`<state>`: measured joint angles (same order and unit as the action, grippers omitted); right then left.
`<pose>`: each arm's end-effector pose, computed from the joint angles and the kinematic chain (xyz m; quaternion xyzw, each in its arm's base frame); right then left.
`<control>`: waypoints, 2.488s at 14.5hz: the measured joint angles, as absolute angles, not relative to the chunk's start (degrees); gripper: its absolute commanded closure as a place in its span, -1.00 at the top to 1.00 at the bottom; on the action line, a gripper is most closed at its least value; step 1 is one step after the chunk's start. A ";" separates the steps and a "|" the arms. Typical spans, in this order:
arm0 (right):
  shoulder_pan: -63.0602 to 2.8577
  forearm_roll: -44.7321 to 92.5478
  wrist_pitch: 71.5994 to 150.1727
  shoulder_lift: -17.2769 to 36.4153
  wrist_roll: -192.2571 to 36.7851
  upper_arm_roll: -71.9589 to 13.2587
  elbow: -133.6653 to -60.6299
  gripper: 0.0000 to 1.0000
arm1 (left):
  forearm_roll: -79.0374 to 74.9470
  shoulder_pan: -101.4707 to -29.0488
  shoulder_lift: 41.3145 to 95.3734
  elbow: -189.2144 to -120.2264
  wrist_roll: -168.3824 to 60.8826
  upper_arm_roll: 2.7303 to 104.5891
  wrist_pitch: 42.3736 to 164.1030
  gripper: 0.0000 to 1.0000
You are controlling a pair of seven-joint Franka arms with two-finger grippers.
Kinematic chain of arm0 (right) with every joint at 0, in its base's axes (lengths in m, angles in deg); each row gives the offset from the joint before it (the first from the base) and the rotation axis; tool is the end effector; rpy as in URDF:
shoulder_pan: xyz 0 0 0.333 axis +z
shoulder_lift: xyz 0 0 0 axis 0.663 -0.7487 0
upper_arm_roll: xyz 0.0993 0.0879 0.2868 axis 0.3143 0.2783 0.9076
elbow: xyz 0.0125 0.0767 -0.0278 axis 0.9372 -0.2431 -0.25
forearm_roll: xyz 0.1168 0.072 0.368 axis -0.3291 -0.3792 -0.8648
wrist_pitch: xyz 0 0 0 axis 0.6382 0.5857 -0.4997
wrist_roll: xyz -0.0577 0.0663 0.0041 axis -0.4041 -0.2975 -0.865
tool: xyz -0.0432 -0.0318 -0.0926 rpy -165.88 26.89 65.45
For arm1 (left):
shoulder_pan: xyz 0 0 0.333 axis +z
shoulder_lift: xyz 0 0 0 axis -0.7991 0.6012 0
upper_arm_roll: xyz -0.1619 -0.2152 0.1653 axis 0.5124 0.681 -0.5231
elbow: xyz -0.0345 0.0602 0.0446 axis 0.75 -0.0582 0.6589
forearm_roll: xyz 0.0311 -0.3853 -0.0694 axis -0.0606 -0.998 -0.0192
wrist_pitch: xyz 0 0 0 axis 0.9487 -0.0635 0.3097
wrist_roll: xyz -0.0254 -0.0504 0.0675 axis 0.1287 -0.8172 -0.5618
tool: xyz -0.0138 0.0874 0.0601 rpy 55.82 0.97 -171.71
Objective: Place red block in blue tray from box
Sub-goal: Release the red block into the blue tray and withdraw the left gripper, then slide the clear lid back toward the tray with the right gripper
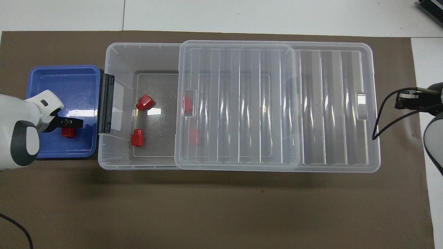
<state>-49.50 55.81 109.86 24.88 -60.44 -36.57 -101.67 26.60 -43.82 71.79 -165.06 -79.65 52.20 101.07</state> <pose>0.5696 -0.0813 0.5159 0.9867 -0.1450 0.0721 0.0099 0.5793 0.0788 0.3190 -0.9984 0.0449 -0.0253 0.0224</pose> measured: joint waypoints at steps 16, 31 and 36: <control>-46.65 55.71 113.20 23.28 -60.88 -35.69 -105.99 -1.00 | 26.54 -47.11 57.79 -149.41 -79.39 53.06 69.40 1.00; -33.66 52.87 113.23 23.28 -62.34 -35.41 -106.19 -1.00 | 26.54 -49.84 57.31 -149.40 -79.21 53.03 69.47 1.00; -31.12 52.21 113.63 23.28 -62.31 -35.41 -106.42 -1.00 | 26.54 -51.11 57.11 -149.37 -79.17 53.17 69.49 1.00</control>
<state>-31.12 52.21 113.63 23.28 -62.31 -35.41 -106.42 26.54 -51.11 57.11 -149.37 -79.17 53.17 69.49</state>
